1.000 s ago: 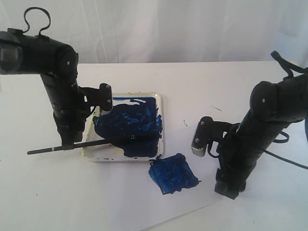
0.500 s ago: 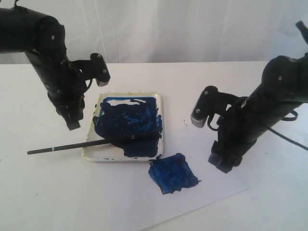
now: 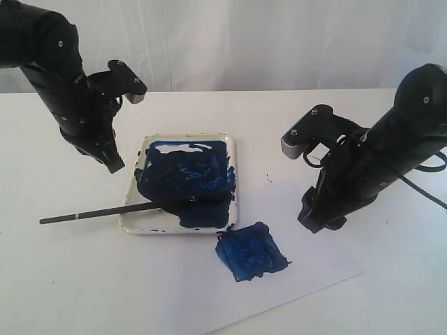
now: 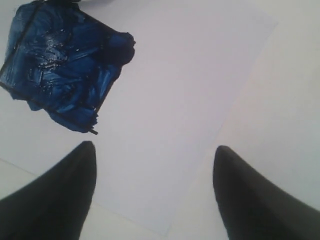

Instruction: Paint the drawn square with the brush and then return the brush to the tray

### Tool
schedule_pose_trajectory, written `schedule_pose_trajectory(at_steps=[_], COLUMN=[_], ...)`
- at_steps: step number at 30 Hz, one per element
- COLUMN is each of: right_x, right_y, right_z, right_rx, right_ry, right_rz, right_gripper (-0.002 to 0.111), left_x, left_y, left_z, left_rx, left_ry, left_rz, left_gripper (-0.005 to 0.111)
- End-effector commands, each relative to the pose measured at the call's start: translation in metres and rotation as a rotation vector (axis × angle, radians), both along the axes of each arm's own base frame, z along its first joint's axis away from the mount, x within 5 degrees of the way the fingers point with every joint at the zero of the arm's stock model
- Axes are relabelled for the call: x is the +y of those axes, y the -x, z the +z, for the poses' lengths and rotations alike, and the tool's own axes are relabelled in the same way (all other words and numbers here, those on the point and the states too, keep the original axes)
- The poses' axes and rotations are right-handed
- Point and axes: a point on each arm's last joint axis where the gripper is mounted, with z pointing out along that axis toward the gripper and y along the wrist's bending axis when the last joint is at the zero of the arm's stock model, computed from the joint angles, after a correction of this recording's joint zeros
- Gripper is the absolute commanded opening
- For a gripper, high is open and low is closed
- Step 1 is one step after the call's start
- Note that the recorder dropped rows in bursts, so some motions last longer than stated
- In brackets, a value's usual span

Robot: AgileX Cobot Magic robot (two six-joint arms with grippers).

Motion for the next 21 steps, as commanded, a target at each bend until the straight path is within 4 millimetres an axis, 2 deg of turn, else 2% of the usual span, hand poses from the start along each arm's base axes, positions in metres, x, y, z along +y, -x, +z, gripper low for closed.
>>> schedule_pose_trajectory(at_steps=[1, 5, 11, 16, 21], right_x=[-0.001, -0.004, -0.007, -0.016, -0.043], right_y=[-0.002, -0.008, -0.014, -0.019, -0.026], right_z=[0.006, 0.017, 0.028, 0.033, 0.035], right_rx=[-0.003, -0.003, 0.002, 0.08, 0.135], right_ry=[-0.017, -0.001, 0.003, -0.017, -0.011], right_rz=[-0.075, -0.18, -0.29, -0.45, -0.567], right_gripper=[0.051, 0.027, 0.004, 0.0, 0.0], left_x=[0.02, 0.038, 0.058, 0.074, 0.093], left_y=[-0.006, -0.012, -0.014, -0.014, -0.008], left_z=[0.006, 0.006, 0.005, 0.007, 0.007], left_rx=[0.023, 0.044, 0.107, 0.149, 0.246], left_ry=[0.089, 0.152, 0.232, 0.267, 0.279], left_rz=[0.177, 0.292, 0.453, 0.589, 0.68], left_gripper=[0.0, 0.0, 0.0, 0.0, 0.0])
